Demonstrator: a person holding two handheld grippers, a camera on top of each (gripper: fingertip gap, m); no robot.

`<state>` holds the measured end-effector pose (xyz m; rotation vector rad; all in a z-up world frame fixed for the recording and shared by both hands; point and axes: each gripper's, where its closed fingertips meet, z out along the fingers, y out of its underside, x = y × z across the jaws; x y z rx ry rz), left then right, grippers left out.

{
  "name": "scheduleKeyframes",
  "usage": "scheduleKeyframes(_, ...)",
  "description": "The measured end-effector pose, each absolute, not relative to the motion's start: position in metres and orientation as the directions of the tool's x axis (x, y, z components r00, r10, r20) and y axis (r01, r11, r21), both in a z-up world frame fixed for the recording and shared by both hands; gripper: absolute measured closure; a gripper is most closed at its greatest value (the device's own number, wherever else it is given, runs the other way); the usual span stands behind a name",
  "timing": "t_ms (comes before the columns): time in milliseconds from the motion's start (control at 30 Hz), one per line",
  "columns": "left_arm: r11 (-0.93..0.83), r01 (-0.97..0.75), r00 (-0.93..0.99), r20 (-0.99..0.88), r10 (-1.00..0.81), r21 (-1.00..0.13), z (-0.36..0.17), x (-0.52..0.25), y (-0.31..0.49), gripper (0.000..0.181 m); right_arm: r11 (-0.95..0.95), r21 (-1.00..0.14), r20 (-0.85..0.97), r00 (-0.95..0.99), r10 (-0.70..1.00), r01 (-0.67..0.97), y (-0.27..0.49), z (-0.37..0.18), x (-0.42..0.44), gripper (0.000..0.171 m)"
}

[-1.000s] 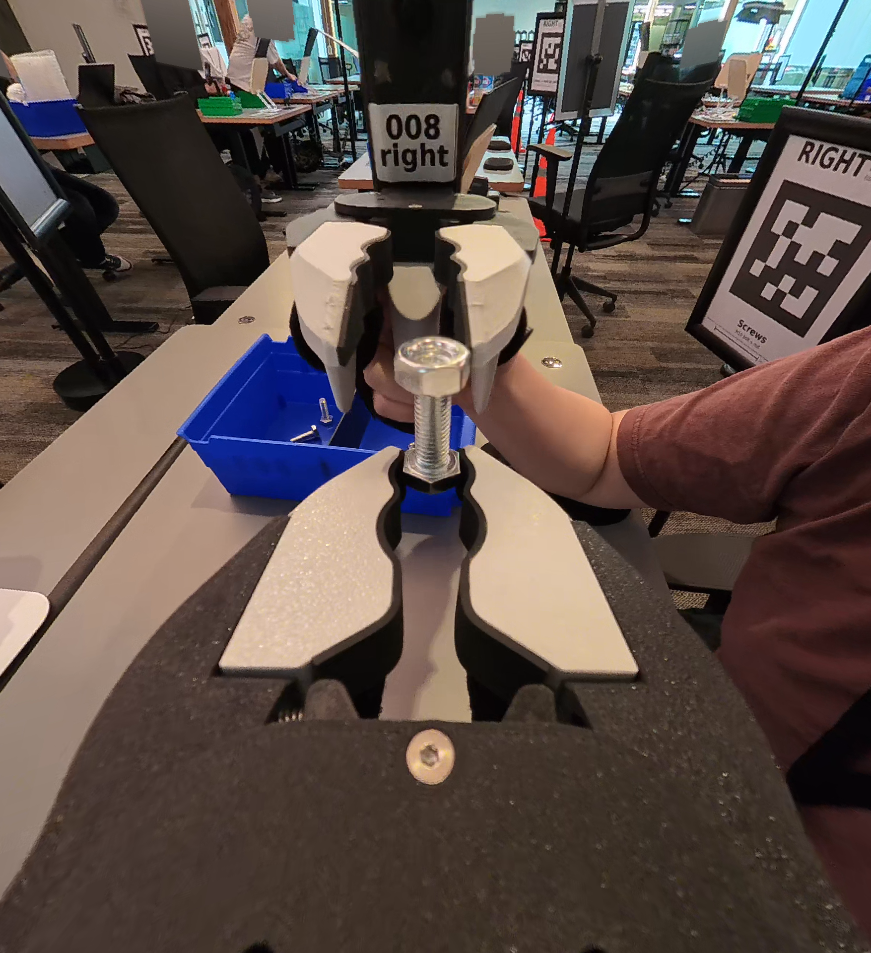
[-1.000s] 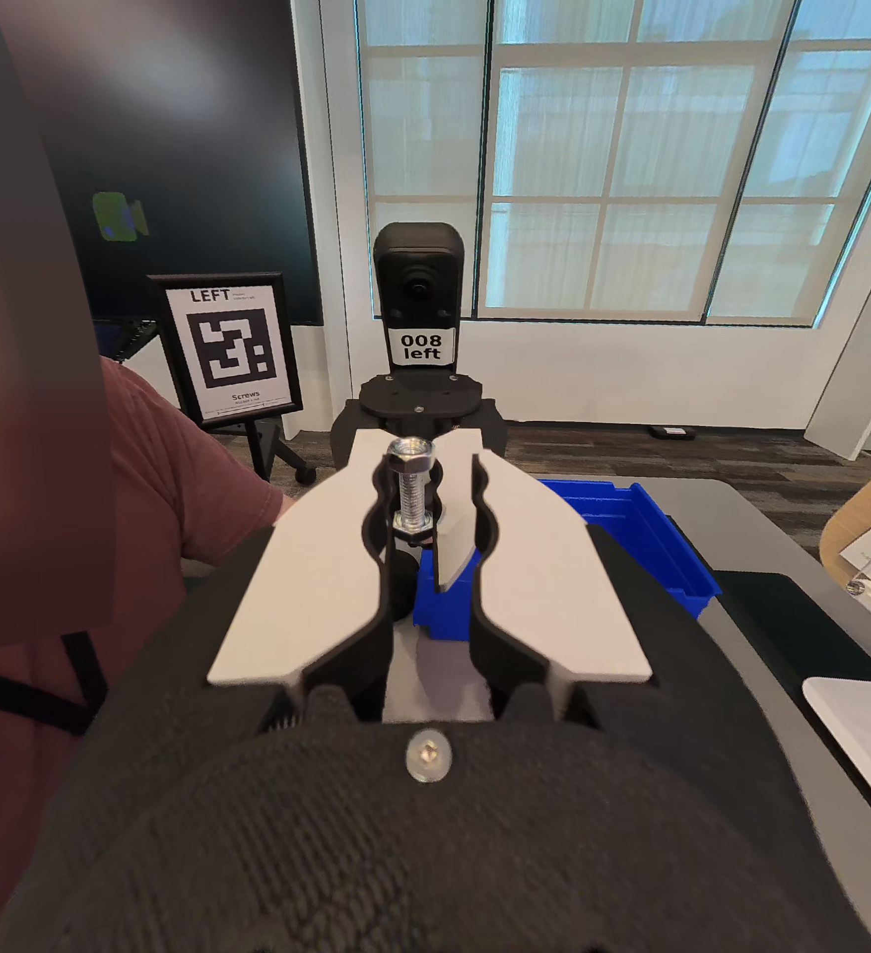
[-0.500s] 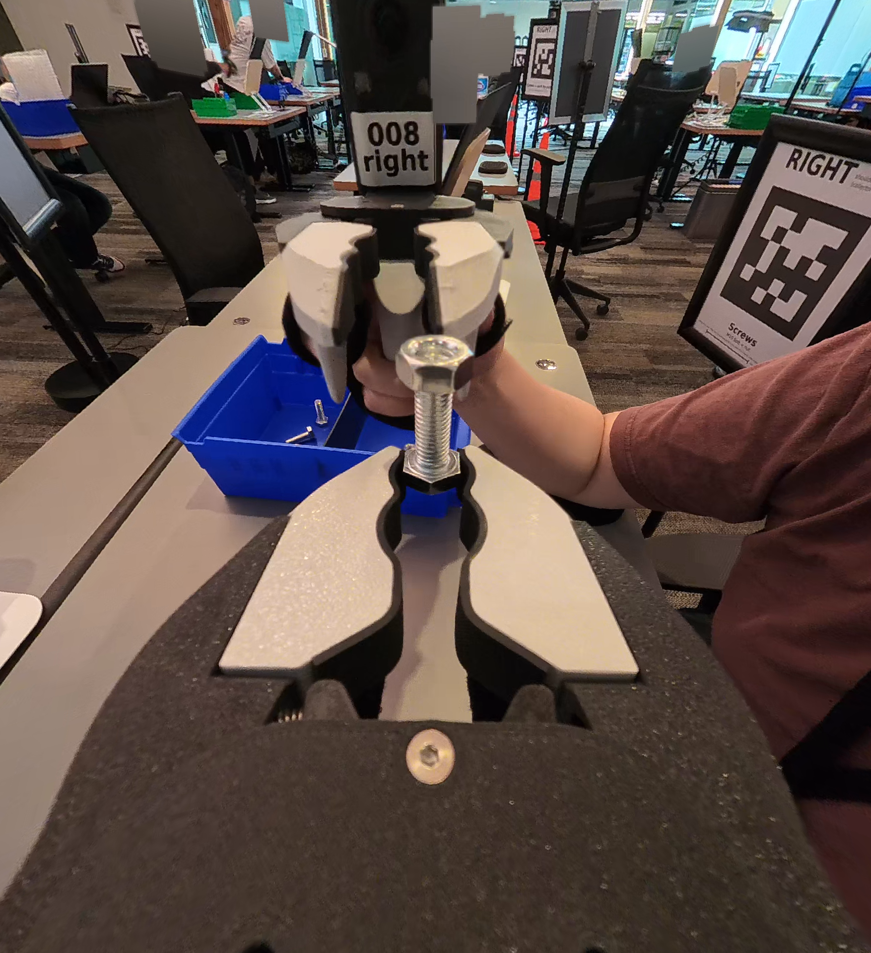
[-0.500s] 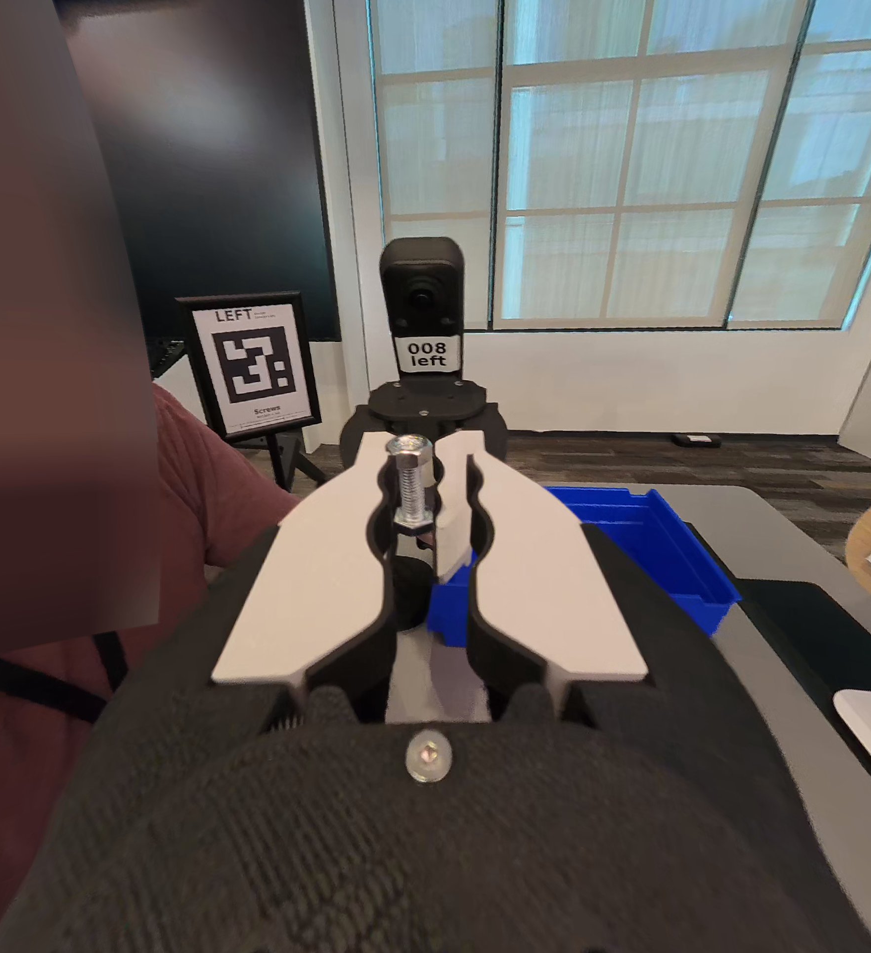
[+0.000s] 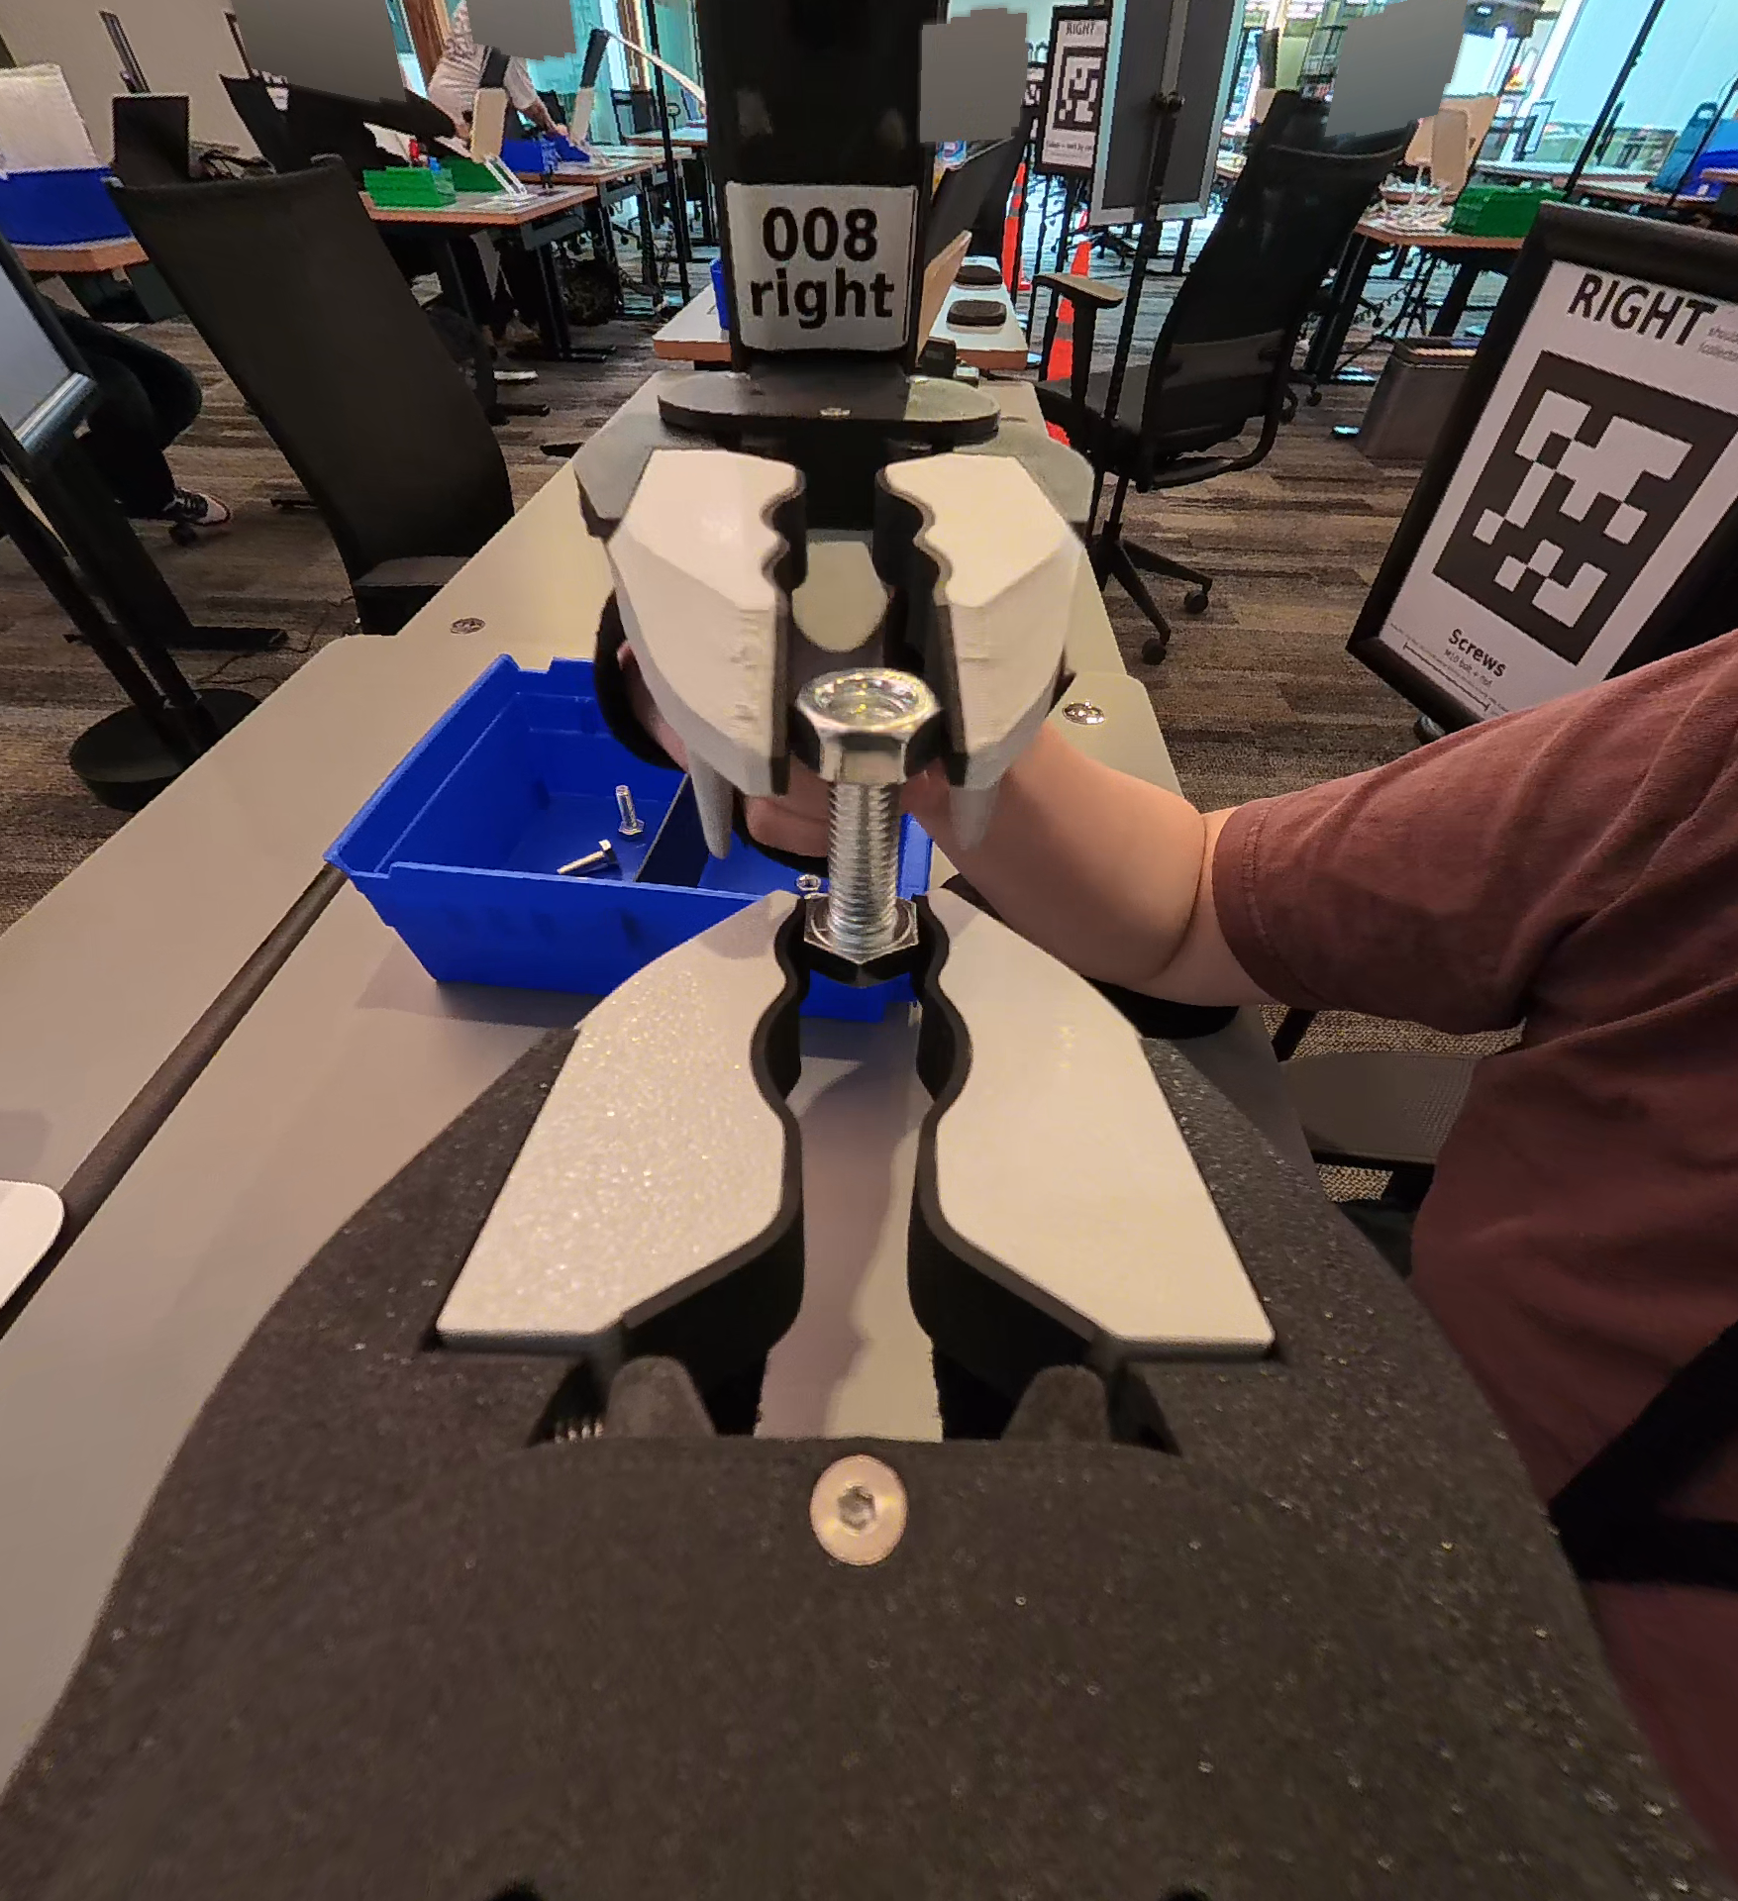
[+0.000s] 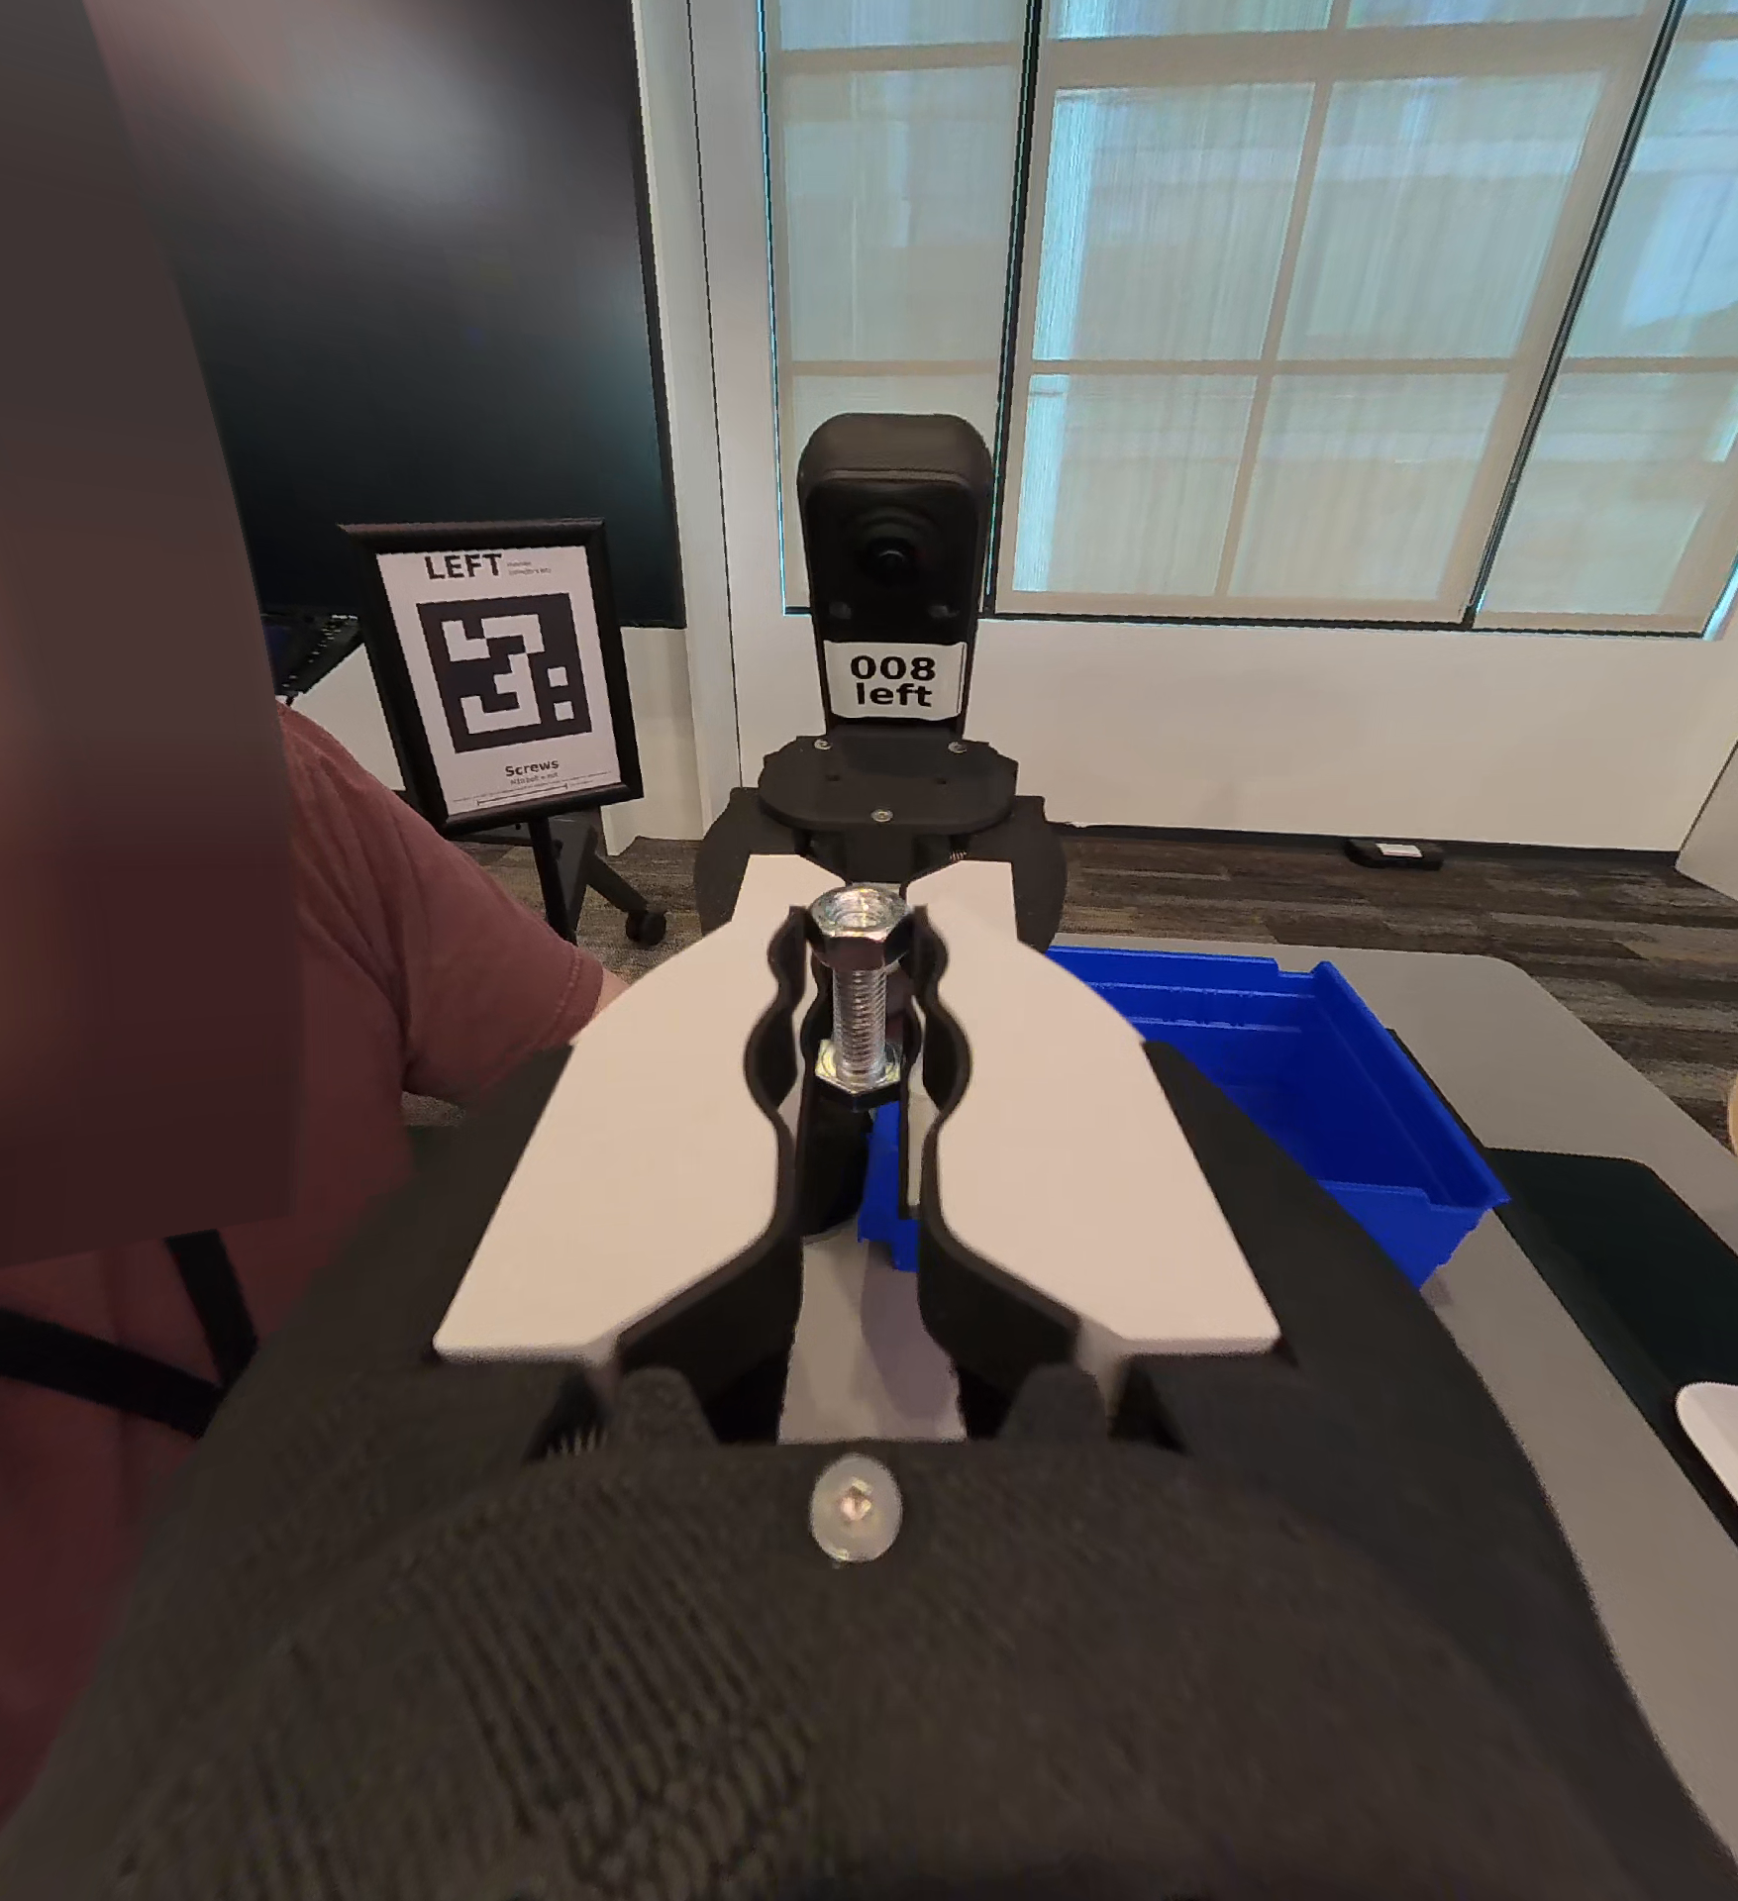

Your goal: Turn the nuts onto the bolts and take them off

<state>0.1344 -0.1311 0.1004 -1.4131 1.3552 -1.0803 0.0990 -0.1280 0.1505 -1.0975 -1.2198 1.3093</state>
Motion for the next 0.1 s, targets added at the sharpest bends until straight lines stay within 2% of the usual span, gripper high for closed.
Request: scheduleKeyframes(100, -0.036, -0.229, -0.042, 0.047, -0.998, -0.973, 0.102, 0.135, -0.141, 0.163, -0.016, -0.994, 0.006, -0.208, 0.978, -0.104, -0.14, 0.152, 0.103, 0.151)
